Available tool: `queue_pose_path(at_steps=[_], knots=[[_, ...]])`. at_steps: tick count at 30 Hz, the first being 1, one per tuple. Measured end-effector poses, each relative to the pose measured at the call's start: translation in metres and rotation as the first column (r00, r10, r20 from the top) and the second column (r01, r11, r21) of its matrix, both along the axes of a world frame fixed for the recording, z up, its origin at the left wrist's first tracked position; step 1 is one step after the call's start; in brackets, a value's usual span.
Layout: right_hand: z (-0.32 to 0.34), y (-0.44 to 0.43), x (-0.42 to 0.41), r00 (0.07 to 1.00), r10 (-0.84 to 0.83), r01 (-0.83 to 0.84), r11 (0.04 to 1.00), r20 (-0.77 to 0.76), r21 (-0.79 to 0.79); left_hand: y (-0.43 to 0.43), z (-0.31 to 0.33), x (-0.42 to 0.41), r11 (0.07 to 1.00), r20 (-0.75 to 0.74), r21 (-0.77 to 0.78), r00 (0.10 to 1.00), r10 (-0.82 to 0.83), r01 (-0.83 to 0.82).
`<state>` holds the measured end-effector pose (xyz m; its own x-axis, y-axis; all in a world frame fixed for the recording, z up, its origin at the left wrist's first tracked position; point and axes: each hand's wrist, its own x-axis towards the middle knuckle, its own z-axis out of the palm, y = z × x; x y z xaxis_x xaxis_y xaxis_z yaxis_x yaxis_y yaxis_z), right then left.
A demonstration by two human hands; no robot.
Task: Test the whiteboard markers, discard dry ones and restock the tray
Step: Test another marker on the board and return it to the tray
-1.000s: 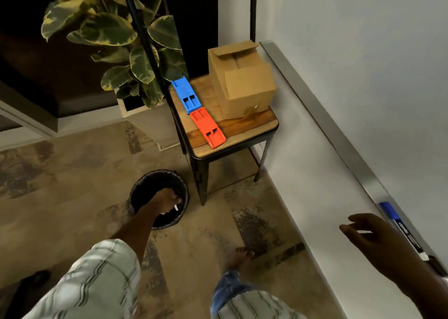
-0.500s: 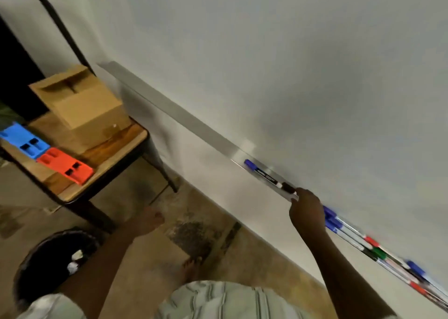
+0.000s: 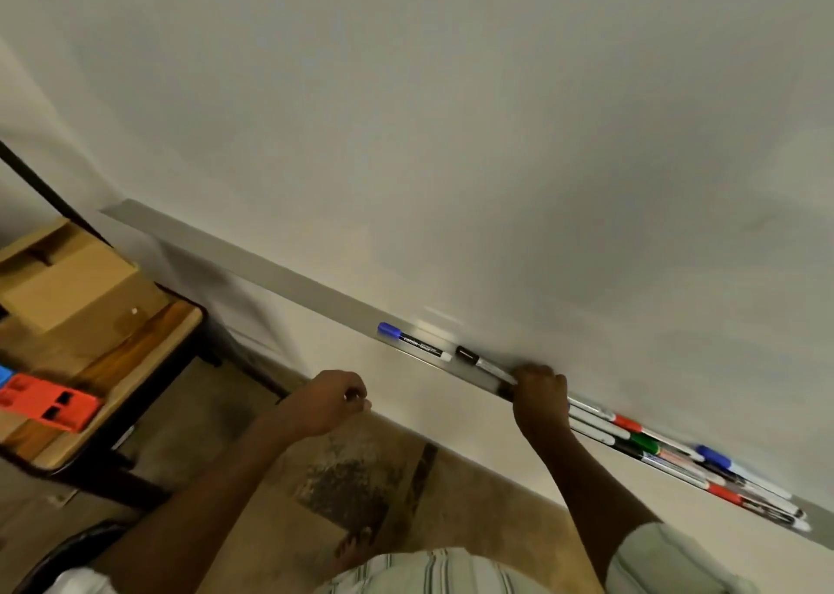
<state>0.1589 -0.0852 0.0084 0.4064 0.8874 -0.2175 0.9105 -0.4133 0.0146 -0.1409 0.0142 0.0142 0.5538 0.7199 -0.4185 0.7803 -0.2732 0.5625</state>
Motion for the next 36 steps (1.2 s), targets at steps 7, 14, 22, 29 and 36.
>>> queue_pose_path(at_steps=[7, 14, 22, 29, 36], knots=[[0.043, -0.013, 0.003, 0.981, -0.099, 0.136, 0.965, -0.169, 0.224, -0.006, 0.069, 0.070, 0.958, 0.224, 0.279, 0.966, -0.125, 0.060], [0.135, -0.035, 0.022, 0.867, 0.003, 0.273, 0.834, -0.498, 0.480, -0.011, 0.130, 0.144, 0.786, 0.152, 0.567, 0.906, -0.394, 0.247], [0.209, -0.083, 0.041, 0.654, 0.201, 0.505, 0.601, -0.729, 0.619, -0.029, 0.198, 0.199, 0.692, 0.133, 0.602, 0.805, -0.578, 0.398], [0.248, -0.110, 0.044, 0.523, 0.478, 0.460, 0.538, -0.705, 0.706, -0.077, 0.263, 0.228, 0.556, 0.178, 0.607, 0.584, -0.792, 0.568], [0.289, -0.130, 0.050, 0.498, 0.520, 0.384, 0.585, -0.694, 0.714, -0.086, 0.279, 0.229, 0.456, 0.168, 0.724, 0.508, -0.845, 0.517]])
